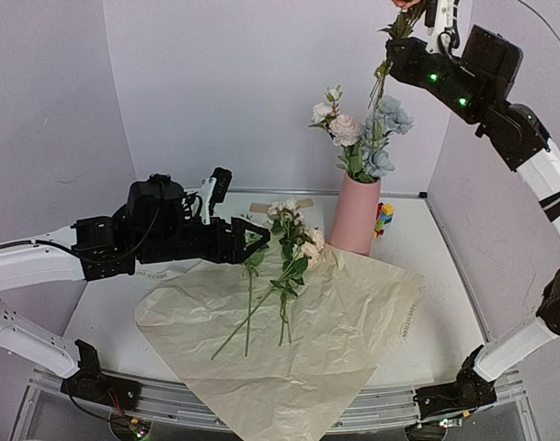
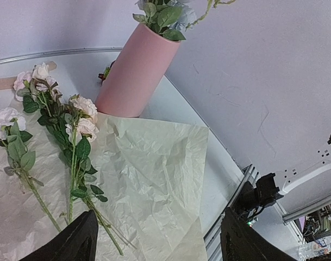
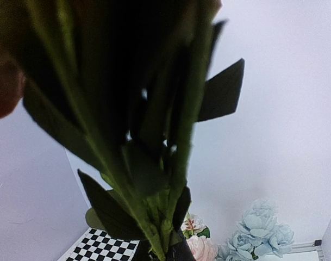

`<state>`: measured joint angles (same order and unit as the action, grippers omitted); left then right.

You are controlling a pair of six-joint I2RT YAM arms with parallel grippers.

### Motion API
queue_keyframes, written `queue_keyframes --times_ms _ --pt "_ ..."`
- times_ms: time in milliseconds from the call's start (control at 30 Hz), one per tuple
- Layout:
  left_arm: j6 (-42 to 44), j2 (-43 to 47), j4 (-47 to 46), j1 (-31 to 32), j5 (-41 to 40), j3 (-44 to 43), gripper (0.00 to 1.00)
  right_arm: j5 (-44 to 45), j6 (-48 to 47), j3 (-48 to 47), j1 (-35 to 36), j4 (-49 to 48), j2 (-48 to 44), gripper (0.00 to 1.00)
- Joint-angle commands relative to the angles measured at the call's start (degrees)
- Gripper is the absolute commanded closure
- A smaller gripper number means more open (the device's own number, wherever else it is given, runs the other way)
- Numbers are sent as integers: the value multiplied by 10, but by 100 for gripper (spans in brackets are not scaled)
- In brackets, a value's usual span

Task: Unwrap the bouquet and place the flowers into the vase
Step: Insert the fake flower into the vase.

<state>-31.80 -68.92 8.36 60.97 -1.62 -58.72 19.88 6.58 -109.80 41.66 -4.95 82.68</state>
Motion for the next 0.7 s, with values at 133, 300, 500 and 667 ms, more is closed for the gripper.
queue_keyframes --times_ms 133,300,500,667 --pt "-4 -9 -26 1 5 -8 23 -4 9 -2 -28 -33 22 100" --pt "-6 -4 -26 1 2 -3 23 -17 29 19 -47 -42 27 100" --pt "-6 -10 -26 1 0 -4 24 -47 65 45 -75 -55 30 100" --pt "-4 -19 -26 1 2 -8 24 -70 98 68 -99 -68 35 100"
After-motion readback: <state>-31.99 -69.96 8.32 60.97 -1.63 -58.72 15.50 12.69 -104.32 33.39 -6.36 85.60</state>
